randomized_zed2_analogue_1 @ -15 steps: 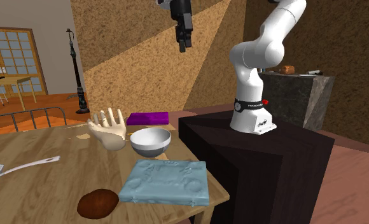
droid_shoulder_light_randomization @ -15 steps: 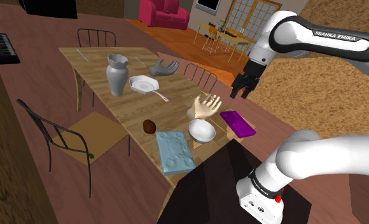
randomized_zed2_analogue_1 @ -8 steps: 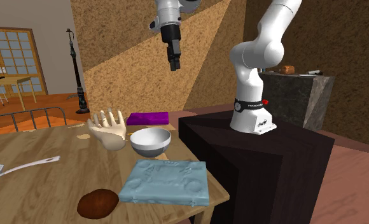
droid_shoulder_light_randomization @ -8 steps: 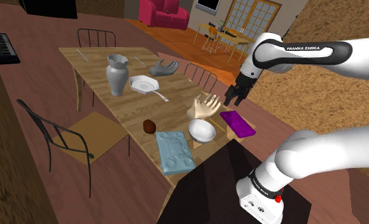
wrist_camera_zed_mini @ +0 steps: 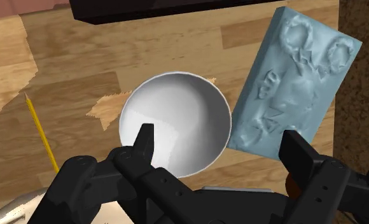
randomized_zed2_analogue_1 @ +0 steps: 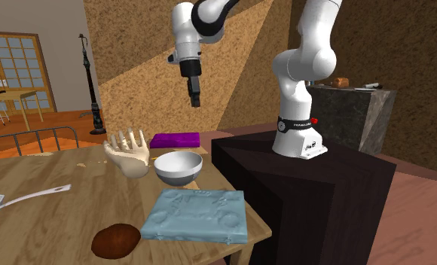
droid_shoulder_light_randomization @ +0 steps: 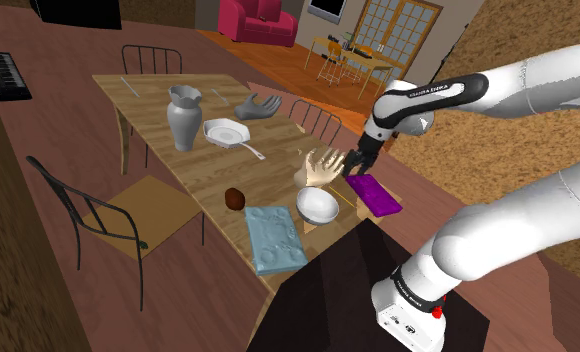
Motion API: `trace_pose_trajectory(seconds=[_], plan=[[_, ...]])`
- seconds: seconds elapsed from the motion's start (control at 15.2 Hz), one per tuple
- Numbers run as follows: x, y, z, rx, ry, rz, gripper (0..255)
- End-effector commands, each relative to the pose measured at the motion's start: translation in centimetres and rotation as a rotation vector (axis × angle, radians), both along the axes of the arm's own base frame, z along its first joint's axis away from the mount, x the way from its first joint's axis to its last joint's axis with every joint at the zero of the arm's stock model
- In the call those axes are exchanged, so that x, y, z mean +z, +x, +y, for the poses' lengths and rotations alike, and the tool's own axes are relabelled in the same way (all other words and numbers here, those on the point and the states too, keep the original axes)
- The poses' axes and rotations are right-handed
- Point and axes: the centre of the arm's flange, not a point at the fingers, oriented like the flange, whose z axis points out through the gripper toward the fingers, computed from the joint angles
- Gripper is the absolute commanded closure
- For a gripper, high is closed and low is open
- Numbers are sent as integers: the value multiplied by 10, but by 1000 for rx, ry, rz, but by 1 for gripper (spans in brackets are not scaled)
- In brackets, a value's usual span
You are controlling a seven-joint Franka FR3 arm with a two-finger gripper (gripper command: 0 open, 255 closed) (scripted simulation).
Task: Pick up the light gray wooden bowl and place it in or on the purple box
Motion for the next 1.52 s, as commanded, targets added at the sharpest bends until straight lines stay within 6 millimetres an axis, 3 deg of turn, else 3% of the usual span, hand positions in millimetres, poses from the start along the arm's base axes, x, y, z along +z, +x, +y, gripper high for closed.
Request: trace_pose_trajectory(seconds=[0.0, 0.99, 1.45], plan=[[-24, 5, -14, 0, -1, -3, 0], [-185, 57, -108, -3, 9, -15, 0], [-221, 56, -101, -3, 9, -15, 0]])
